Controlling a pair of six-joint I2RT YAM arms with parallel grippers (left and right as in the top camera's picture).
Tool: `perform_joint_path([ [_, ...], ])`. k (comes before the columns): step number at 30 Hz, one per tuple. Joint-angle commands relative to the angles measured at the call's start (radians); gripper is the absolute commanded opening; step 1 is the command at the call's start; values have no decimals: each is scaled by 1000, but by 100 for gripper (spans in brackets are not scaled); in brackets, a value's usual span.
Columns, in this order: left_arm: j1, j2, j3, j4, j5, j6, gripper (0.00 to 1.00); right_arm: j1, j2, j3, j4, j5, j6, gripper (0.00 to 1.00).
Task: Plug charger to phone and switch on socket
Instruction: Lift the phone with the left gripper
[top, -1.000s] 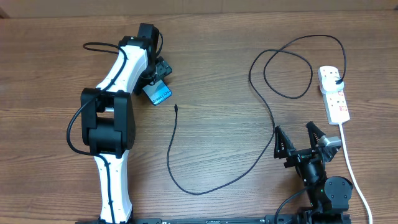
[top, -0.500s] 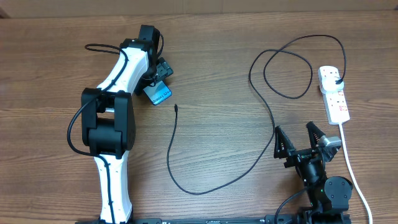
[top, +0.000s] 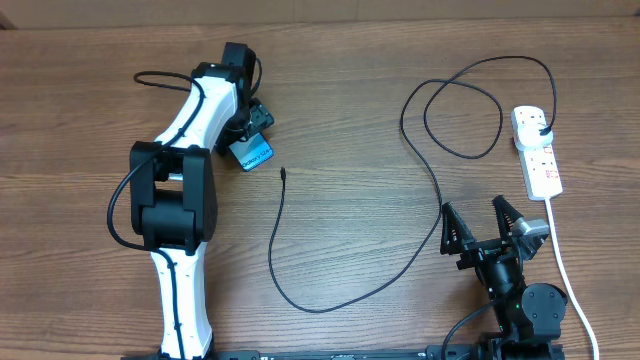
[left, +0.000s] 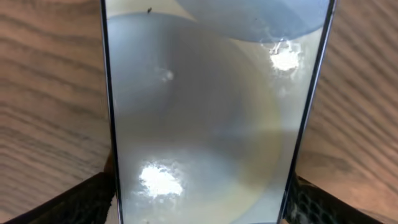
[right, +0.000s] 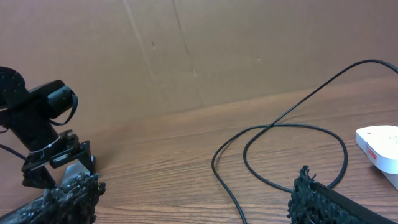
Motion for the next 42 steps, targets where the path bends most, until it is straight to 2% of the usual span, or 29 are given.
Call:
perform_joint_path([
  [1,11,108,-40,-17,79,-30,86,4,-10,-11,6,10,-6,100],
  [20,11,117,-30,-9,91,-32,71,4,-10,-11,6,10,-6,100],
  [25,8,117,57,-16,156,1,64,4,-10,-11,6,10,-6,100],
  [30,-13,117,171,-63,156,46,58,4,-10,-11,6,10,-6,100],
  [42,-127,117,394,-179,154,112,58,4,-10,-11,6,10,-6,100],
])
